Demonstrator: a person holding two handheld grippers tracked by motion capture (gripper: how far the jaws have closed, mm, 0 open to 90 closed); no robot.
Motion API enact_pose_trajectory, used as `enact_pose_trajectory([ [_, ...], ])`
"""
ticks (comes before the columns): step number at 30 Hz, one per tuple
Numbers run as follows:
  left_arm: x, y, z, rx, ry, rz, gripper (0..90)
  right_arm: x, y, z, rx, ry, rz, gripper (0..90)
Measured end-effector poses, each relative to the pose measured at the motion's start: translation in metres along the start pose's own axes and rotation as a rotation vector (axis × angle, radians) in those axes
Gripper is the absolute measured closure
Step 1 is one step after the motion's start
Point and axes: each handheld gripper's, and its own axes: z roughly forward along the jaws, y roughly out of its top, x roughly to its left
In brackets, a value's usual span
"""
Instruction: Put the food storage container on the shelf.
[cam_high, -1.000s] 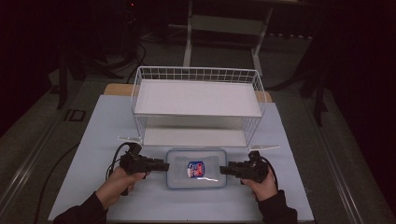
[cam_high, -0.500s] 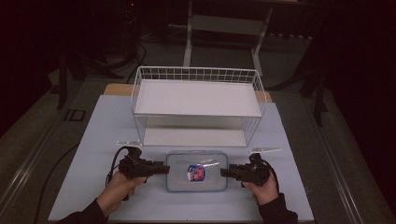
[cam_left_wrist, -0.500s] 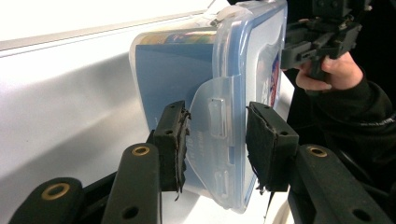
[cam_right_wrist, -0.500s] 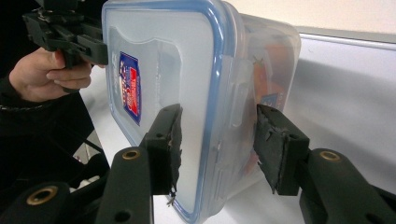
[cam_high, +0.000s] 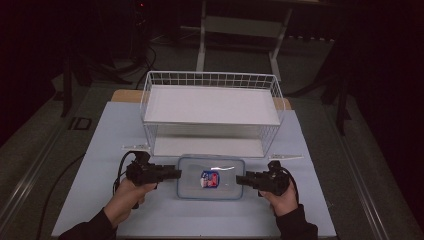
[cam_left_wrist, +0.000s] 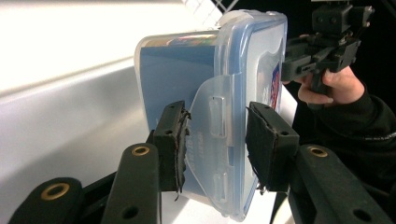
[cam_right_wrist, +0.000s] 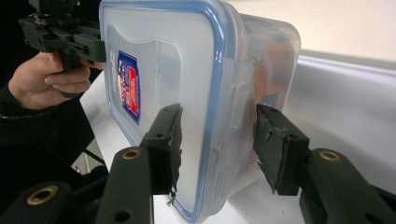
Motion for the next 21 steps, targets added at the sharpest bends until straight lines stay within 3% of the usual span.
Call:
enact_pose_trajectory([
  [5,0.002,0.016,-0.003,-0.036,0.015,0.012,58.3,-0.002,0.017,0.0,-0.018,0.0,-0.009,52.7],
  [12,0.007,0.026,0.0,-0.078,0.048,0.029,57.3,-0.005,0.036,0.002,-0.026,-0.02,-0.043,52.7],
  [16,0.018,0.029,0.009,-0.093,0.052,0.014,57.1,-0.014,0.045,0.005,-0.03,-0.032,-0.049,52.7],
  [21,0.023,0.035,0.016,-0.105,0.087,0.037,56.3,-0.025,0.049,0.011,-0.052,-0.043,-0.062,52.5],
])
